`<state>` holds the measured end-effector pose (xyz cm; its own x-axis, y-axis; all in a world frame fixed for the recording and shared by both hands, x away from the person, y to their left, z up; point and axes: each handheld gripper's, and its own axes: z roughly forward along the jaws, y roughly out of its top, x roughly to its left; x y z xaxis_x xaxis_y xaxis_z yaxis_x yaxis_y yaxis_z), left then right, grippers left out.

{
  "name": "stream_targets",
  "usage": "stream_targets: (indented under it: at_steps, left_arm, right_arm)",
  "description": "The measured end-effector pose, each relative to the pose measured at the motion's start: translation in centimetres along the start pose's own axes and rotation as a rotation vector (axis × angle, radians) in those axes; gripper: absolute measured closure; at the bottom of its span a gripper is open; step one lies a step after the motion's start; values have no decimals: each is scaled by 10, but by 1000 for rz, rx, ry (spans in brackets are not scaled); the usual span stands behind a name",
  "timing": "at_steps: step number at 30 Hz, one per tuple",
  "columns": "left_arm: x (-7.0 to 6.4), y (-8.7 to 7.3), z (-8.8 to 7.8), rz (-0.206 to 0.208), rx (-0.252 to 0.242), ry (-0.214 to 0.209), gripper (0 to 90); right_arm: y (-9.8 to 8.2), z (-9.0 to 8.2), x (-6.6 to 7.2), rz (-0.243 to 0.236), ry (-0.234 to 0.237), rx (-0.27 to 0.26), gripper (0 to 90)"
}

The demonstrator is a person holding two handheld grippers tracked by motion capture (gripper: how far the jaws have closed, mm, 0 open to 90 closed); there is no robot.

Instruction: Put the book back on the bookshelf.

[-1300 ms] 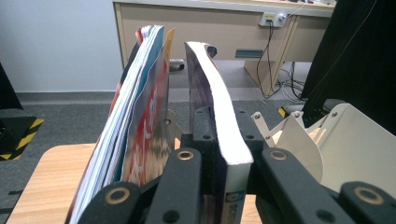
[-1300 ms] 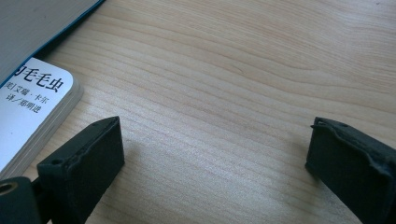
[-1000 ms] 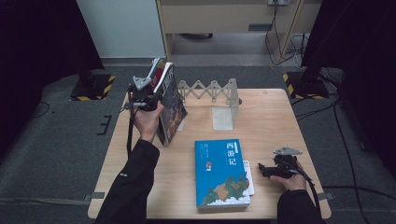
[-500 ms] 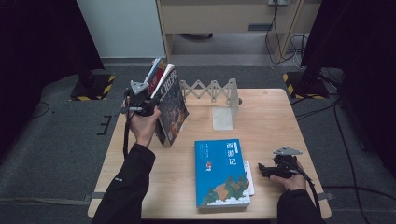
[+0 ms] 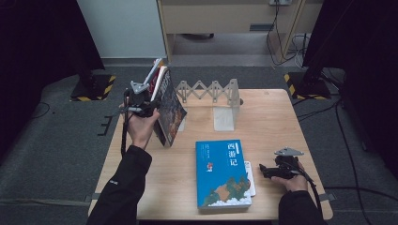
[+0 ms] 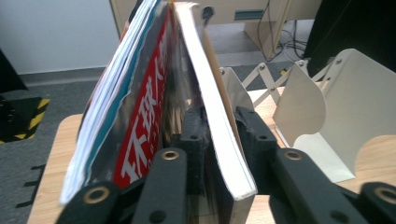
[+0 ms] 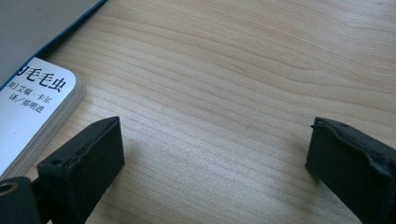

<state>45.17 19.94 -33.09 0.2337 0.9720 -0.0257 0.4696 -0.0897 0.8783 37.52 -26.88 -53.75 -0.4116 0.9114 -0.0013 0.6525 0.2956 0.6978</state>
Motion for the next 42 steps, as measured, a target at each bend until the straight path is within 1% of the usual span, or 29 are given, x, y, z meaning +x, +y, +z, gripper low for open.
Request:
stream_targets:
  at_steps: [2,4,7,9,10,12,13,15,16,18,19,21,24,25,28,31,32,33,38,41,42]
  left_arm:
    - [-1,3,3,-4,7,-5,700]
    - [-2,6,6,-6,23,5,693]
    - [-3,12,11,-30,37,7,684]
    - [-3,15,14,-43,43,11,660]
    - [-3,15,14,-43,43,11,653]
    - [-4,19,20,-56,63,22,646]
    - [-4,19,20,-56,63,22,646]
    - [-3,21,27,-67,83,35,655]
    - [-2,21,30,-71,91,39,669]
    - [0,22,34,-93,105,38,707]
    - [0,22,35,-94,106,42,751]
    - [1,22,34,-97,107,53,809]
    - [4,21,34,-100,82,59,821]
    - [5,20,33,-104,71,54,822]
    - [5,20,33,-104,46,57,822]
    - [4,21,33,-114,33,57,823]
    - [2,22,33,-116,14,73,823]
    - [1,22,34,-115,6,81,822]
    - [-8,21,40,-107,-28,100,823]
    - [-12,21,44,-102,-28,112,823]
    - [-14,20,47,-88,-26,127,823]
  right_arm:
    - [0,0,0,2,1,1,41]
    - [0,0,0,2,1,1,41]
    - [0,0,0,2,0,0,41]
    - [0,0,0,0,-1,-1,41]
    - [0,0,0,2,0,0,41]
    - [0,0,0,2,0,0,41]
    - [0,0,0,2,0,0,41]
    - [0,0,0,2,0,0,41]
    - [0,0,0,2,0,0,41]
    - [0,0,1,8,0,0,40]
    - [0,0,1,5,-1,-1,40]
    - [0,0,1,5,-1,-1,40]
    - [0,0,0,3,0,-2,40]
    - [0,0,1,6,0,-2,40]
    - [0,1,0,1,1,-4,40]
    - [0,1,0,1,1,-4,40]
    - [0,1,0,1,1,-4,40]
    - [0,1,0,2,3,-2,40]
    - [0,1,0,-1,3,-3,40]
    - [0,1,0,1,2,-4,40]
    - [0,1,0,1,3,-3,40]
